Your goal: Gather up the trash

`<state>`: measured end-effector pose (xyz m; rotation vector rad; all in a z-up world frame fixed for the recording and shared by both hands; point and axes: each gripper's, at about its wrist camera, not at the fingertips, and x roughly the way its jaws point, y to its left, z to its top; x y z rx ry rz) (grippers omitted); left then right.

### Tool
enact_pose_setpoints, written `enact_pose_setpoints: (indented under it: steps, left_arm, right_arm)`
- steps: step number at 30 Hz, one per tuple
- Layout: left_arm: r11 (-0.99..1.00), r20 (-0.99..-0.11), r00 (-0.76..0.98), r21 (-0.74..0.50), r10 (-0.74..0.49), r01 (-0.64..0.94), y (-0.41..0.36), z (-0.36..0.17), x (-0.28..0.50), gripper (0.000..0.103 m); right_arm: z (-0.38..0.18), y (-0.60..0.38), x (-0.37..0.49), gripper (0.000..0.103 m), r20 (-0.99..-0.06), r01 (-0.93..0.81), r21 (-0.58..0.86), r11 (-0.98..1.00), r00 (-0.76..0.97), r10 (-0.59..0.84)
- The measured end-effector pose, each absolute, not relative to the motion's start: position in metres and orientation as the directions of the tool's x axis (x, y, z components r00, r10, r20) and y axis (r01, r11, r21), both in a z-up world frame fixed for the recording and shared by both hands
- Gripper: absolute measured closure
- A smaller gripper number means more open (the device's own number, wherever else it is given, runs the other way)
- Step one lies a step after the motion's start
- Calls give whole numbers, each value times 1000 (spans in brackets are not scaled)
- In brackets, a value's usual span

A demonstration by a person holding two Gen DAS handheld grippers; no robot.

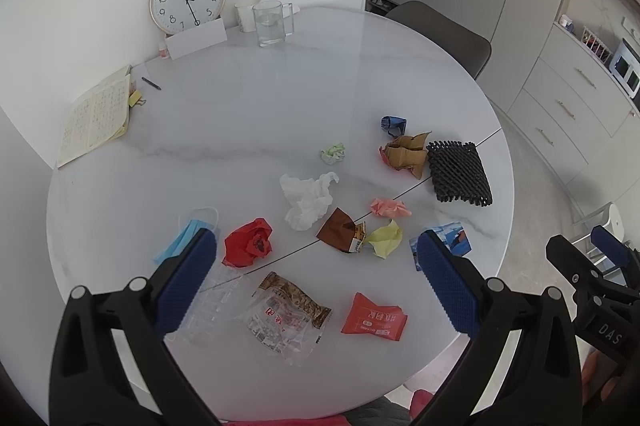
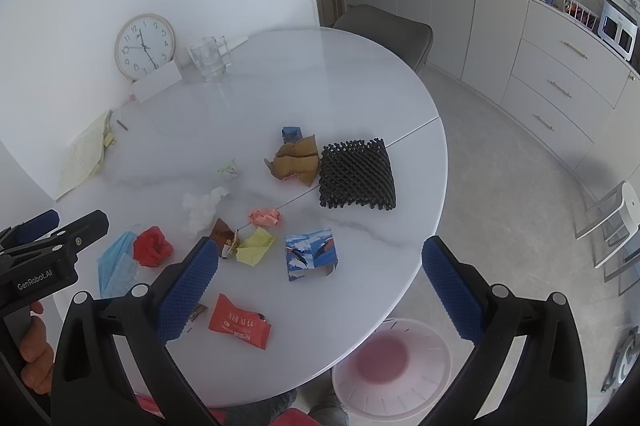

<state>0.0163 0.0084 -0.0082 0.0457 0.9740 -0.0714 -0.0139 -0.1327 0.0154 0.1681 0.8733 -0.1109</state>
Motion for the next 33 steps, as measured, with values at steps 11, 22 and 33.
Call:
enact_pose_setpoints:
  steps: [11,22,33]
  left_arm:
    - [997,-831,554,3,-43,82,8,-11,19,7]
    - [997,-834,551,6,-37,77,9,-13,19,7]
    - [997,-835,549,6,-35,73,10,-14,19,7]
  right_arm:
    - [13,-133,-12,2,-776,168,101,981,630,-28]
    - [13,-133,-11,2,-777,169,99,981,629,-30]
    - [10,-134,-14,2,-779,168,98,981,626,-29]
